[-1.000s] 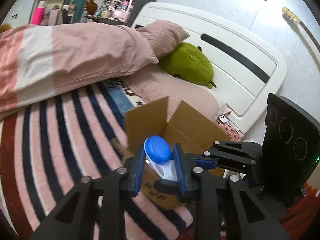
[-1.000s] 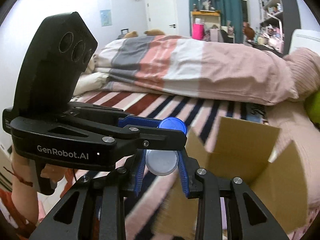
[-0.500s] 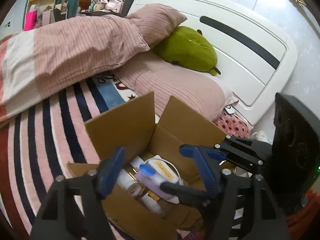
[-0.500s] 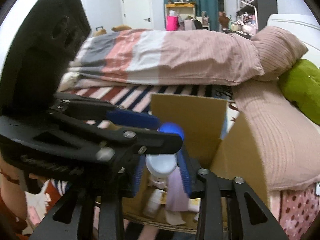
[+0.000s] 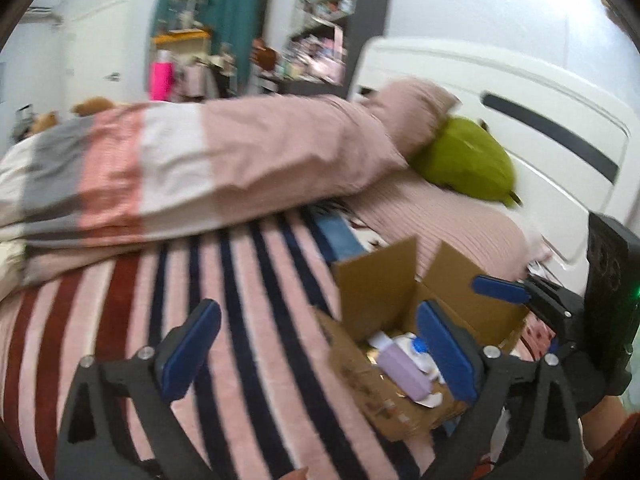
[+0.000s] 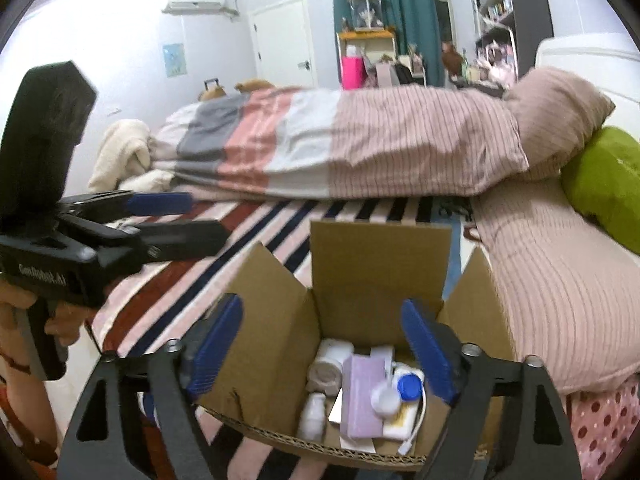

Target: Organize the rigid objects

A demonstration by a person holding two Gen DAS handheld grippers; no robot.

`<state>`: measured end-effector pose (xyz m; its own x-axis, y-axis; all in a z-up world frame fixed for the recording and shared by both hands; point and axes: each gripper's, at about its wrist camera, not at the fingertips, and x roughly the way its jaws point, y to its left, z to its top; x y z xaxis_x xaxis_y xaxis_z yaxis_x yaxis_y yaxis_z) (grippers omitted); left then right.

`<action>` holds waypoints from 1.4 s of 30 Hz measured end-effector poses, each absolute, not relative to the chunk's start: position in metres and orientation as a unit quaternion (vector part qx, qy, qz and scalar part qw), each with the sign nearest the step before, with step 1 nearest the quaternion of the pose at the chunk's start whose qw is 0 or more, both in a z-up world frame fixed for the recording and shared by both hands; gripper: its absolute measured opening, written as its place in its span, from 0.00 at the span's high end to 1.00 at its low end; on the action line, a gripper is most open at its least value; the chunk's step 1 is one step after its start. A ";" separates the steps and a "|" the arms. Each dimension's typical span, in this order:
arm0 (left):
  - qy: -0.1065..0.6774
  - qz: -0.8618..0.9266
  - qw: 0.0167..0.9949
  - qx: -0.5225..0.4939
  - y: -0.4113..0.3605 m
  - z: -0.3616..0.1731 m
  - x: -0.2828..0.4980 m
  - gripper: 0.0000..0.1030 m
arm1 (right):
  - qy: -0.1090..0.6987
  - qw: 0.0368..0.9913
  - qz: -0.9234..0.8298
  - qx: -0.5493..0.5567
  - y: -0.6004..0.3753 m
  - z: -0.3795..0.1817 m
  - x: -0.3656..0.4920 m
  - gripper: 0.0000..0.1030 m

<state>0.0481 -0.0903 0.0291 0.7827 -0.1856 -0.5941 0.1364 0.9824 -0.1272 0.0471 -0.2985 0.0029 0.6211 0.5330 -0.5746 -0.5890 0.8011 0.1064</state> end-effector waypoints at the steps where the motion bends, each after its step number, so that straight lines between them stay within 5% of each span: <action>1: 0.314 -0.073 0.945 -0.044 -0.082 0.031 0.043 0.05 | 0.296 0.899 0.319 -0.044 -0.298 0.005 0.045 0.13; 42: 0.318 0.017 0.946 -0.053 -0.035 0.021 0.012 0.05 | 0.264 0.899 0.346 -0.043 -0.287 0.012 0.034 0.08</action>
